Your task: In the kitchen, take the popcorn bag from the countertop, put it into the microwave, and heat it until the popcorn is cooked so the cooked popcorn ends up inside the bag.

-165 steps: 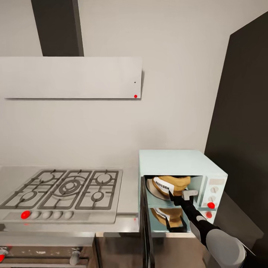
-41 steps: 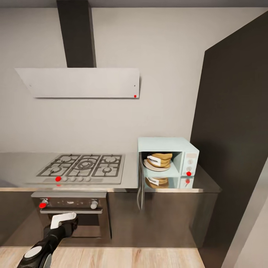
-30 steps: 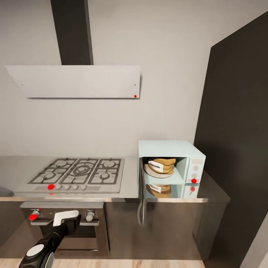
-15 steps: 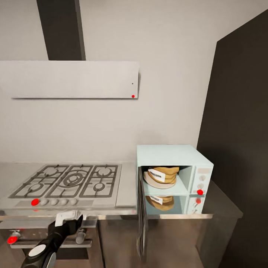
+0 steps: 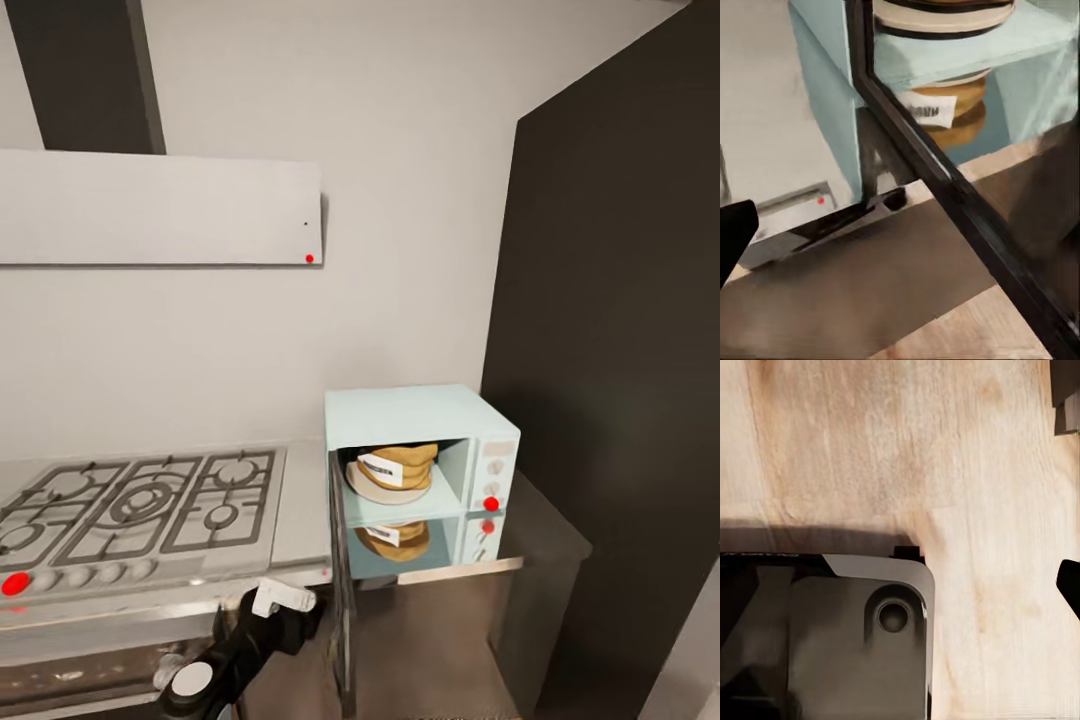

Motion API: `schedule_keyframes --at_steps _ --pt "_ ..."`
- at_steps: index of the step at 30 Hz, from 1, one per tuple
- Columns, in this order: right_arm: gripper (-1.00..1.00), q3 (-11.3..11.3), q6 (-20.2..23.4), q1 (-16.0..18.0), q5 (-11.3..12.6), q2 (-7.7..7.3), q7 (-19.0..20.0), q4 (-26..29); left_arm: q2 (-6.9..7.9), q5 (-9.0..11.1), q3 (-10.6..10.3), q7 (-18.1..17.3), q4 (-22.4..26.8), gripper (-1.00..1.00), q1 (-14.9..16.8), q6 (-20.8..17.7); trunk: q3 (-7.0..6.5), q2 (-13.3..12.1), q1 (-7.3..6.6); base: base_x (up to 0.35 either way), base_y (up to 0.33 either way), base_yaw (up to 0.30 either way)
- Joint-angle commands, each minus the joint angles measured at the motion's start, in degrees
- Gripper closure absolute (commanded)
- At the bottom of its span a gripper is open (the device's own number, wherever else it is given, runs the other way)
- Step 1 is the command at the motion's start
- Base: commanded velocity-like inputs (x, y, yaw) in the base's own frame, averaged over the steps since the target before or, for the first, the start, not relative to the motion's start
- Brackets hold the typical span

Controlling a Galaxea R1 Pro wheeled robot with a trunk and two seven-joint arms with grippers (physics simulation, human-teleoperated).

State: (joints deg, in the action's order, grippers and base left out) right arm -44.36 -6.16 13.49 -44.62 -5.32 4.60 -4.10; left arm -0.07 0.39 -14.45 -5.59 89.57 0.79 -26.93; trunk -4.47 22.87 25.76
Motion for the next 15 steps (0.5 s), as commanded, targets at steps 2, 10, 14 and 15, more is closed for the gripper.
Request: schedule_keyframes --at_steps 2,10,14,15 --pt "-1.0 -0.29 -0.26 0.04 -0.12 -0.07 0.0 -0.21 -0.06 -0.04 -0.45 -2.01 0.07 -1.0 0.01 -0.31 0.03 0.05 0.03 0.0 0.0 -0.286" --pt "-1.0 -0.29 -0.26 0.05 -0.13 -0.05 -0.03 -0.21 -0.53 -0.04 -0.92 -3.45 0.04 -1.0 0.01 -0.24 0.03 0.05 0.03 0.0 0.0 -0.28" --pt "-1.0 -0.29 -0.26 0.06 -0.14 -0.06 -0.03 -0.21 -0.7 -0.04 -0.93 -3.46 0.07 -1.0 0.01 -0.19 0.03 0.05 0.03 0.0 0.0 -0.262" --pt "-1.0 -0.29 -0.26 0.07 -0.14 -0.05 -0.03 -0.21 -1.15 -0.04 -0.93 -3.46 0.08 -1.0 0.01 -0.15 0.03 0.05 0.03 0.0 0.0 -0.258"
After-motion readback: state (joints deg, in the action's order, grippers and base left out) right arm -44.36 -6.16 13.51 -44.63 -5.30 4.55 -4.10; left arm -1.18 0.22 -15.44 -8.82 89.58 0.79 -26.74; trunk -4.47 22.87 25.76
